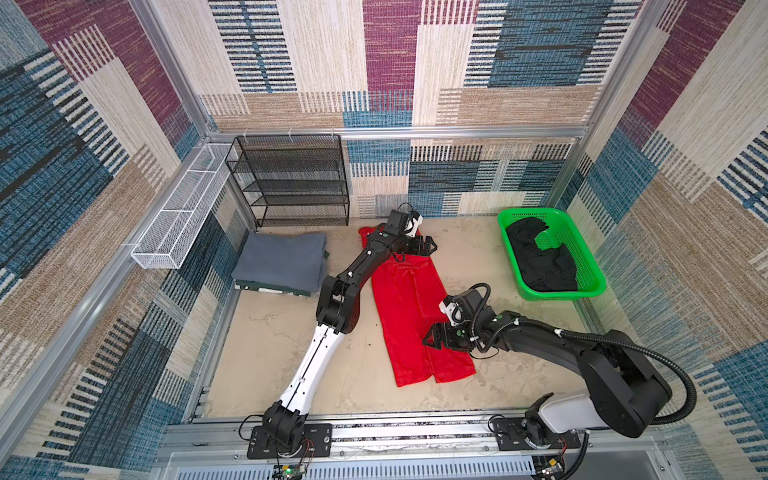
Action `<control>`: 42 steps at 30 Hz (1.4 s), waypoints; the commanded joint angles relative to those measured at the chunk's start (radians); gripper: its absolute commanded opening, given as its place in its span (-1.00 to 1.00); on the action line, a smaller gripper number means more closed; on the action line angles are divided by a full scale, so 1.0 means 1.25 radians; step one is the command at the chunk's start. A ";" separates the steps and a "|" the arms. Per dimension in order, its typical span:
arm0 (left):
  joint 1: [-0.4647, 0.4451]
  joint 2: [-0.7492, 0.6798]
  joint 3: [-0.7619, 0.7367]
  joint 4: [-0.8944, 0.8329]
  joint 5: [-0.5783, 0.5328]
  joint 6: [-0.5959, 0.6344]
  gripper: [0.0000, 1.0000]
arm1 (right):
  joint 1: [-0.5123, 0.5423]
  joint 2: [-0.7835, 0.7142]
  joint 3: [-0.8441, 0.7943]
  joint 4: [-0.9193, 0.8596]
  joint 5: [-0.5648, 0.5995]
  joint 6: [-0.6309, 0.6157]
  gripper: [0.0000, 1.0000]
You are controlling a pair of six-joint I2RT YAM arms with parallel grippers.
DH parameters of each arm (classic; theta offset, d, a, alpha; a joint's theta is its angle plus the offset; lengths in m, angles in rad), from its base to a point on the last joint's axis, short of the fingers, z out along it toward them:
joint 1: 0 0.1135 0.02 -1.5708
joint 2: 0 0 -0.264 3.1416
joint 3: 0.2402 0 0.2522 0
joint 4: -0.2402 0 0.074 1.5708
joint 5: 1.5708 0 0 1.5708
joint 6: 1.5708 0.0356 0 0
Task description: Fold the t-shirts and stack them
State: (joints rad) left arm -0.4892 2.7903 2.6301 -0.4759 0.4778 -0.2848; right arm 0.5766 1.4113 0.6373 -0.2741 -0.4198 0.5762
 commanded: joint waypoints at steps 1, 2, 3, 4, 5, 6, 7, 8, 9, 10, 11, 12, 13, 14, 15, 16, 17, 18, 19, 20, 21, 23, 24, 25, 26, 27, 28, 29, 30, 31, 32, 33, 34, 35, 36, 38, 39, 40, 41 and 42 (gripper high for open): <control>-0.003 -0.012 0.010 -0.003 0.035 0.004 0.96 | 0.006 -0.018 -0.028 0.045 0.019 0.075 0.76; -0.002 -0.019 0.010 -0.008 0.034 0.008 0.97 | 0.008 -0.024 -0.032 0.053 0.019 0.081 0.76; -0.003 -0.027 0.010 -0.013 0.033 0.011 0.97 | 0.011 -0.026 -0.033 0.056 0.021 0.085 0.76; -0.002 -0.037 0.009 -0.017 0.032 0.015 0.96 | 0.013 -0.032 -0.031 0.054 0.026 0.087 0.77; -0.002 -0.048 0.006 -0.020 0.032 0.019 0.96 | 0.014 -0.039 -0.028 0.050 0.034 0.088 0.80; -0.003 -0.059 0.002 -0.022 0.033 0.021 0.96 | 0.014 -0.047 -0.026 0.048 0.043 0.089 0.83; -0.003 -0.072 -0.002 -0.024 0.031 0.023 0.96 | 0.014 -0.056 -0.021 0.042 0.051 0.088 0.84; -0.003 -0.087 -0.008 -0.028 0.027 0.025 0.96 | 0.014 -0.065 -0.014 0.040 0.056 0.087 0.86; -0.002 -0.102 -0.016 -0.030 0.021 0.025 0.96 | 0.014 -0.070 -0.007 0.036 0.061 0.084 0.87; -0.002 -0.117 -0.027 -0.029 0.015 0.025 0.96 | 0.014 -0.073 0.001 0.032 0.065 0.080 0.90; 0.000 -0.135 -0.041 -0.029 0.007 0.024 0.97 | 0.014 -0.073 0.011 0.027 0.067 0.077 0.92; 0.002 -0.152 -0.052 -0.030 -0.002 0.019 0.97 | 0.014 -0.072 0.019 0.023 0.069 0.072 0.94; 0.007 -0.171 -0.069 -0.031 -0.015 0.013 0.96 | 0.014 -0.069 0.030 0.017 0.076 0.067 0.96; 0.012 -0.191 -0.088 -0.030 -0.024 0.008 0.97 | 0.014 -0.068 0.037 0.016 0.084 0.062 0.97; 0.016 -0.212 -0.111 -0.026 -0.031 0.005 0.96 | 0.014 -0.066 0.043 0.019 0.094 0.058 0.98; 0.023 -0.239 -0.143 -0.017 -0.036 0.004 0.96 | 0.013 -0.062 0.045 0.028 0.103 0.058 0.98; 0.027 -0.265 -0.177 -0.010 -0.037 0.003 0.96 | 0.011 -0.057 0.049 0.035 0.109 0.057 0.98; 0.032 -0.293 -0.212 -0.004 -0.040 0.003 0.96 | 0.009 -0.050 0.054 0.042 0.113 0.055 0.98; 0.036 -0.328 -0.257 0.004 -0.043 0.006 0.96 | 0.005 -0.041 0.062 0.050 0.115 0.051 0.98; 0.038 -0.363 -0.303 0.019 -0.051 0.007 0.97 | 0.001 -0.033 0.070 0.056 0.120 0.049 0.98; 0.040 -0.401 -0.355 0.043 -0.061 0.007 0.96 | -0.006 -0.025 0.080 0.063 0.127 0.044 0.98; 0.040 -0.487 -0.479 0.113 -0.082 0.004 0.96 | -0.031 -0.006 0.099 0.083 0.127 0.031 0.96; 0.043 -0.521 -0.533 0.144 -0.090 0.004 0.96 | -0.048 0.009 0.111 0.089 0.124 0.018 0.95; 0.047 -0.556 -0.580 0.163 -0.099 0.005 0.96 | -0.069 0.027 0.130 0.087 0.125 0.004 0.95; 0.055 -0.595 -0.627 0.174 -0.118 -0.001 0.96 | -0.099 0.050 0.156 0.072 0.129 -0.010 0.94; 0.063 -0.630 -0.671 0.184 -0.140 -0.010 0.96 | -0.122 0.069 0.178 0.067 0.131 -0.025 0.94; 0.073 -0.665 -0.716 0.202 -0.151 -0.020 0.96 | -0.141 0.085 0.198 0.069 0.131 -0.044 0.93; 0.083 -0.703 -0.767 0.227 -0.149 -0.031 0.96 | -0.157 0.104 0.227 0.071 0.141 -0.069 0.93; 0.092 -0.731 -0.806 0.246 -0.142 -0.042 0.96 | -0.168 0.127 0.257 0.065 0.156 -0.086 0.93; 0.099 -0.758 -0.839 0.256 -0.135 -0.053 0.96 | -0.176 0.150 0.291 0.061 0.162 -0.105 0.92; 0.102 -0.783 -0.868 0.262 -0.126 -0.060 0.96 | -0.183 0.184 0.329 0.061 0.162 -0.128 0.91; 0.102 -0.803 -0.887 0.262 -0.120 -0.061 0.96 | -0.189 0.215 0.363 0.059 0.162 -0.141 0.89; 0.102 -0.822 -0.907 0.261 -0.109 -0.061 0.96 | -0.194 0.250 0.397 0.059 0.159 -0.149 0.87; 0.101 -0.843 -0.932 0.266 -0.099 -0.070 0.96 | -0.200 0.289 0.435 0.059 0.149 -0.157 0.84; 0.101 -0.864 -0.959 0.274 -0.093 -0.078 0.96 | -0.205 0.325 0.468 0.059 0.140 -0.160 0.81; 0.099 -0.909 -1.025 0.310 -0.081 -0.098 0.96 | -0.212 0.403 0.538 0.058 0.125 -0.165 0.69; 0.099 -0.930 -1.055 0.323 -0.081 -0.106 0.96 | -0.215 0.436 0.570 0.056 0.114 -0.167 0.64; 0.100 -0.950 -1.082 0.334 -0.080 -0.111 0.96 | -0.218 0.470 0.603 0.054 0.108 -0.168 0.60; 0.099 -0.970 -1.109 0.337 -0.082 -0.114 0.96 | -0.219 0.500 0.635 0.055 0.110 -0.169 0.59; 0.099 -0.984 -1.127 0.334 -0.085 -0.115 0.96 | -0.220 0.524 0.661 0.056 0.119 -0.171 0.58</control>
State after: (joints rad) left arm -0.3641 1.6032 1.2720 -0.1200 0.3515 -0.3943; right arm 0.3019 2.0121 1.4025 -0.2081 -0.2615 0.3916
